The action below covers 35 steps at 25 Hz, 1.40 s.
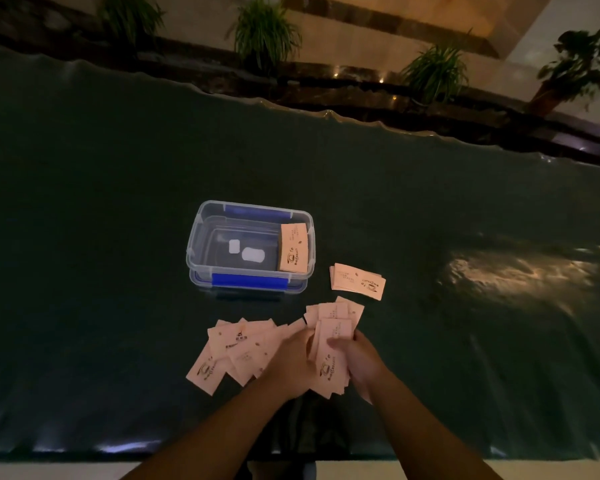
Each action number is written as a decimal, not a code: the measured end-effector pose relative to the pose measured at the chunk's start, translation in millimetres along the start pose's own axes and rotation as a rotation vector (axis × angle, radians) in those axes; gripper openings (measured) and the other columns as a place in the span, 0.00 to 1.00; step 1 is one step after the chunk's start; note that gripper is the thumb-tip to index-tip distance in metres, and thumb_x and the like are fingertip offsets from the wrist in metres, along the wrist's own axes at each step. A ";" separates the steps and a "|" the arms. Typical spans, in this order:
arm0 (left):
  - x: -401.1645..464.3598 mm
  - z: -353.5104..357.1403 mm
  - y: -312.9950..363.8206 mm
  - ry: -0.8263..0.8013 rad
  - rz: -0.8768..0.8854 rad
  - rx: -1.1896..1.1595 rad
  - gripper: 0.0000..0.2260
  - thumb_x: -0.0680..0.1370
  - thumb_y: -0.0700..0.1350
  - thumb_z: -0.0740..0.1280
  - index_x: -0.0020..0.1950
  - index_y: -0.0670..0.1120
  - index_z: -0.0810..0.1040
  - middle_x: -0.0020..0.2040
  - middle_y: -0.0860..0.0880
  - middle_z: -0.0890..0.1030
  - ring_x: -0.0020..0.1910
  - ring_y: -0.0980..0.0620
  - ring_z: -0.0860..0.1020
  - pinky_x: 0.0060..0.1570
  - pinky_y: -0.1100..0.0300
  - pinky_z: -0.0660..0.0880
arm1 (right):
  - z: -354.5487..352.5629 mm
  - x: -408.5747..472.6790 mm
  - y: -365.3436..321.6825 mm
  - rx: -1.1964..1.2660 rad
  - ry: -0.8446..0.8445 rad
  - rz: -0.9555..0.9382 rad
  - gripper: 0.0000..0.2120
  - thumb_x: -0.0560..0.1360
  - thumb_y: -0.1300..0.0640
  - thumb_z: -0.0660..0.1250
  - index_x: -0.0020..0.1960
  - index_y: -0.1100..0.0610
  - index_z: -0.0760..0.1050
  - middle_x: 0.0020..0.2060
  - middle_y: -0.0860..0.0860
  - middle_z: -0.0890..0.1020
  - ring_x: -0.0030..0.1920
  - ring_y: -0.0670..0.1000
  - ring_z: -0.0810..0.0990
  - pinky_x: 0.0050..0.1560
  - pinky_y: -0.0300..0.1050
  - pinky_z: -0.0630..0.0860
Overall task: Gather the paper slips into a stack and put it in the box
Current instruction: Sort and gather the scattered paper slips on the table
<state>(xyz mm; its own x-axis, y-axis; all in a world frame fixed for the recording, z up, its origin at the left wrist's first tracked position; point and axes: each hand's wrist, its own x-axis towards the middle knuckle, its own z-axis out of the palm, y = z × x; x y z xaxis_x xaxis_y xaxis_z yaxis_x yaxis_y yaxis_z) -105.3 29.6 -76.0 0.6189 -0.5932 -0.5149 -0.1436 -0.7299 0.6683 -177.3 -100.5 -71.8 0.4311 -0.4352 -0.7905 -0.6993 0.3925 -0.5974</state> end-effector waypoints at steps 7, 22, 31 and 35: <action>-24.7 2.0 -33.3 0.250 -0.082 0.221 0.30 0.75 0.53 0.72 0.76 0.55 0.67 0.74 0.51 0.69 0.72 0.49 0.66 0.72 0.48 0.68 | -30.2 -0.7 5.1 -0.039 -0.073 -0.035 0.20 0.81 0.63 0.68 0.71 0.50 0.74 0.60 0.52 0.84 0.61 0.58 0.83 0.64 0.65 0.78; -44.2 -60.1 -109.8 0.320 -0.351 0.220 0.47 0.65 0.65 0.78 0.77 0.48 0.65 0.72 0.45 0.67 0.71 0.44 0.67 0.69 0.48 0.71 | 39.3 0.1 -49.2 -1.342 -0.390 -0.488 0.37 0.70 0.50 0.77 0.77 0.48 0.69 0.73 0.47 0.70 0.72 0.52 0.70 0.69 0.49 0.72; -32.6 -43.0 -96.2 0.187 0.004 0.214 0.25 0.81 0.52 0.66 0.77 0.51 0.66 0.73 0.48 0.72 0.69 0.50 0.72 0.74 0.51 0.66 | 53.8 -0.4 -43.6 -1.408 -0.415 -0.527 0.45 0.68 0.50 0.80 0.80 0.41 0.64 0.75 0.45 0.70 0.74 0.50 0.69 0.75 0.52 0.68; -31.6 -26.8 -78.9 0.173 -0.032 -0.136 0.29 0.80 0.47 0.67 0.79 0.57 0.60 0.71 0.52 0.73 0.63 0.56 0.73 0.67 0.56 0.70 | 35.7 -4.0 -35.4 -1.379 -0.354 -0.490 0.49 0.64 0.48 0.81 0.79 0.40 0.60 0.72 0.44 0.71 0.69 0.49 0.73 0.67 0.49 0.75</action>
<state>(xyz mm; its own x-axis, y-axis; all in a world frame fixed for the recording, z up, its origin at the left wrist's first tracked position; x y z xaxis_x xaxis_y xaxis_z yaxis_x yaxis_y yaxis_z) -92.8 115.0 -98.1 0.7466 -0.4948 -0.4448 -0.0234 -0.6877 0.7256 -133.9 -83.7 -52.3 0.7451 -0.0022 -0.6670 -0.3355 -0.8655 -0.3720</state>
